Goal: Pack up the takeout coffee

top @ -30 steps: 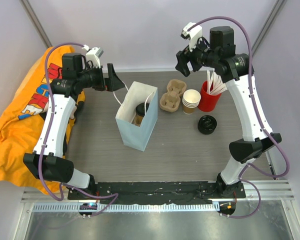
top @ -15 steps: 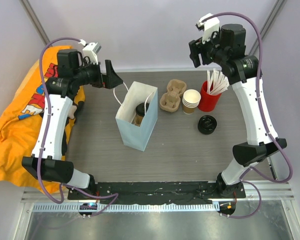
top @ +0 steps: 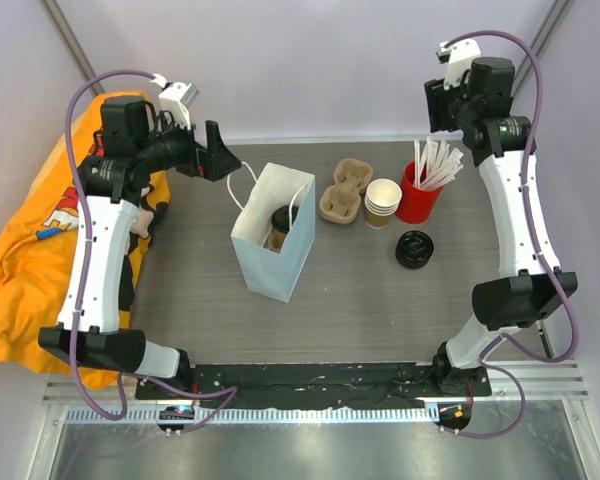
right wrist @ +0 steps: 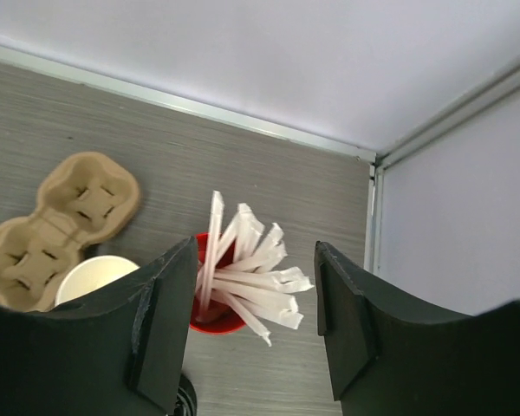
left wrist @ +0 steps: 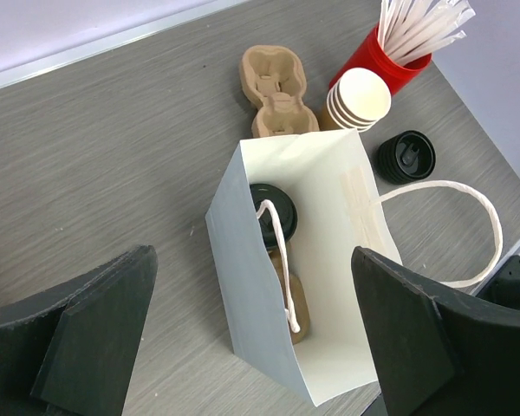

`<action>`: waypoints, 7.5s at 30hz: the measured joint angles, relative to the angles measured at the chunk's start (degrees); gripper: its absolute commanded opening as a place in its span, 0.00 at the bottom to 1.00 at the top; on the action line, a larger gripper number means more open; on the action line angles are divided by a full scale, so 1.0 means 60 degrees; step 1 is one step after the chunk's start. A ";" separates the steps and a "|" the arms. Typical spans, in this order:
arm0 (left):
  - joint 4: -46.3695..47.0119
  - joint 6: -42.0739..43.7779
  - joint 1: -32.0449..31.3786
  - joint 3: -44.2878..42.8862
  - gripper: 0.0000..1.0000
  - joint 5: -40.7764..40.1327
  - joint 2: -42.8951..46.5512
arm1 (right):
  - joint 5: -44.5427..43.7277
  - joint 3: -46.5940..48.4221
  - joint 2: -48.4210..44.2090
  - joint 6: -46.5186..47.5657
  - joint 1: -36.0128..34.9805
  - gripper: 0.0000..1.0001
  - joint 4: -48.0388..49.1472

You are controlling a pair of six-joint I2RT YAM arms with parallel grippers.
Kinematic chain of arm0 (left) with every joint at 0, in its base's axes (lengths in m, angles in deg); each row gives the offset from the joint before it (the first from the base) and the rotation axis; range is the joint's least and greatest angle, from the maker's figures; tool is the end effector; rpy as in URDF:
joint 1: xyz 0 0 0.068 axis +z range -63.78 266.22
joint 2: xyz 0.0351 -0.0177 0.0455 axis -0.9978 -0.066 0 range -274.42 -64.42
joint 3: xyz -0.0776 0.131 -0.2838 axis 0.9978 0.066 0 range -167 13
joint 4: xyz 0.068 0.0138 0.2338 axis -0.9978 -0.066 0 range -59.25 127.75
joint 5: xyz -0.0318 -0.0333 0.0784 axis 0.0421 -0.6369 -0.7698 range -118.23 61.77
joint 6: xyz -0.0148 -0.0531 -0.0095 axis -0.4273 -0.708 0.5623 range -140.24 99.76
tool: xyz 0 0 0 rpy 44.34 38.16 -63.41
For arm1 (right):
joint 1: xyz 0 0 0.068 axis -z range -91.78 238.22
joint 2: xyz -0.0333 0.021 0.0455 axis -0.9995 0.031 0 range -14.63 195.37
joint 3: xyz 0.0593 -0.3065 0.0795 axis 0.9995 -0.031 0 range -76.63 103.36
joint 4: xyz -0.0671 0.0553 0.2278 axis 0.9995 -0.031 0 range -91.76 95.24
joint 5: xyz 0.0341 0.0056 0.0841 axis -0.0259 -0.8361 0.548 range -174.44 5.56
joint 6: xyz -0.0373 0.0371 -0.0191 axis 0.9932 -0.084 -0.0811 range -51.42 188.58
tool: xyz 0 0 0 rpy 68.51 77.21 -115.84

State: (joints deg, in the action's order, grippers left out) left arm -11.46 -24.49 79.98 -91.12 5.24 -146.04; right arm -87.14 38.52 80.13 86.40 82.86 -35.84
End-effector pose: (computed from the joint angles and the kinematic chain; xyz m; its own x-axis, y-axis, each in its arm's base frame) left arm 0.2511 -0.0490 0.5190 -0.4888 -0.0088 -0.8724 0.5456 0.7772 -0.3135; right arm 0.3411 0.0303 0.5224 -0.3196 -0.3371 -0.8855 -0.1547 0.9406 -0.3023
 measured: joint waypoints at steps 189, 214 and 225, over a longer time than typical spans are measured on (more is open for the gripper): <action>0.0095 0.0025 0.0047 0.0823 1.00 0.0692 0.0098 | 0.1147 -0.0783 0.3322 0.0965 0.0280 0.20 0.1315; 0.0102 0.0000 0.0047 0.0823 1.00 0.0696 0.0098 | 0.1410 -0.0776 0.2335 0.1002 0.0277 0.01 0.0583; 0.0117 0.0000 0.0047 0.0823 1.00 0.0685 0.0098 | 0.1763 0.0266 0.0943 0.0856 0.0153 0.01 0.0310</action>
State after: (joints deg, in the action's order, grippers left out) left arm -10.76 -24.49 80.26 -86.18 9.35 -145.45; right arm -76.56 40.11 85.79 91.54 83.78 -33.99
